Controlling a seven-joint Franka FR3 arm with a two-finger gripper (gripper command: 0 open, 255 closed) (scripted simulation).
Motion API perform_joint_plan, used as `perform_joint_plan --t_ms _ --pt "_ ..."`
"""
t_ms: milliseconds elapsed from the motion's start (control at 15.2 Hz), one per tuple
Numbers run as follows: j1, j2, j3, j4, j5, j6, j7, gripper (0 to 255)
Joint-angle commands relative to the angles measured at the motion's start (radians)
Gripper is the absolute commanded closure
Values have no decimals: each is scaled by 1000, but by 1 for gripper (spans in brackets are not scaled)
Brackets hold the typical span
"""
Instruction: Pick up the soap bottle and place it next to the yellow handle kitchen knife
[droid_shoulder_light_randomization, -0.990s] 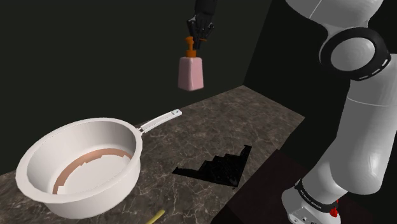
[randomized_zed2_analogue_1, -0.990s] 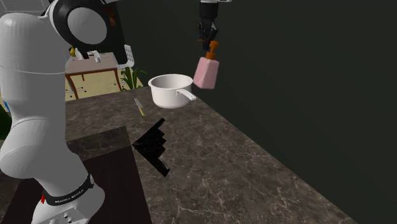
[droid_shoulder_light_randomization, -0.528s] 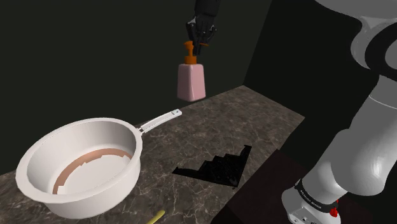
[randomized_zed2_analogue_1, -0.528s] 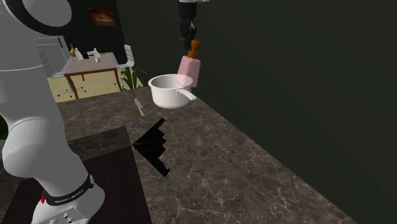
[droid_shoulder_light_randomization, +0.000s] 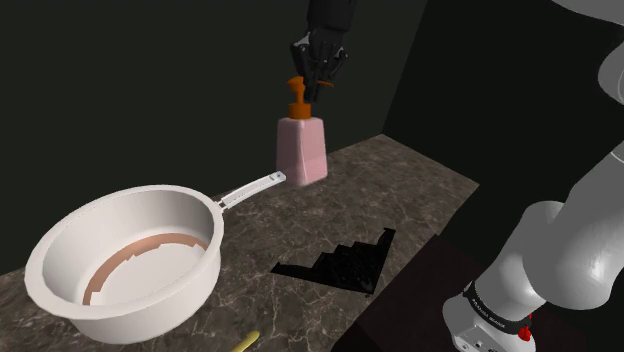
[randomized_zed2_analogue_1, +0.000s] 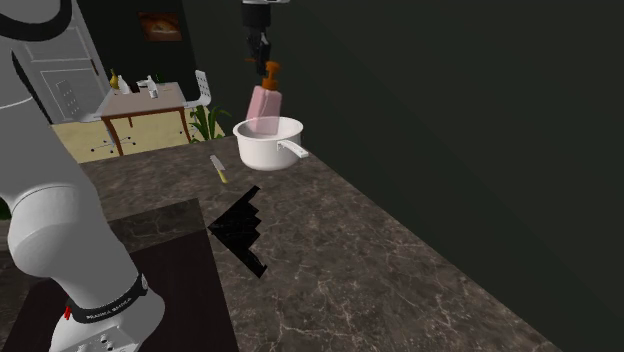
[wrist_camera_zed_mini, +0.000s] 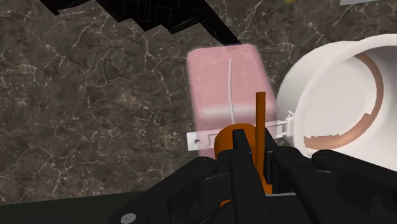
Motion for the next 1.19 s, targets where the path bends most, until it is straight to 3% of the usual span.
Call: perform_joint_plan --t_ms 0,528,1122 --pt "18 -42 19 -50 9 12 38 255" --pt "93 -134 115 -143 39 34 206 255" --pt "176 -157 248 -154 56 48 419 255"
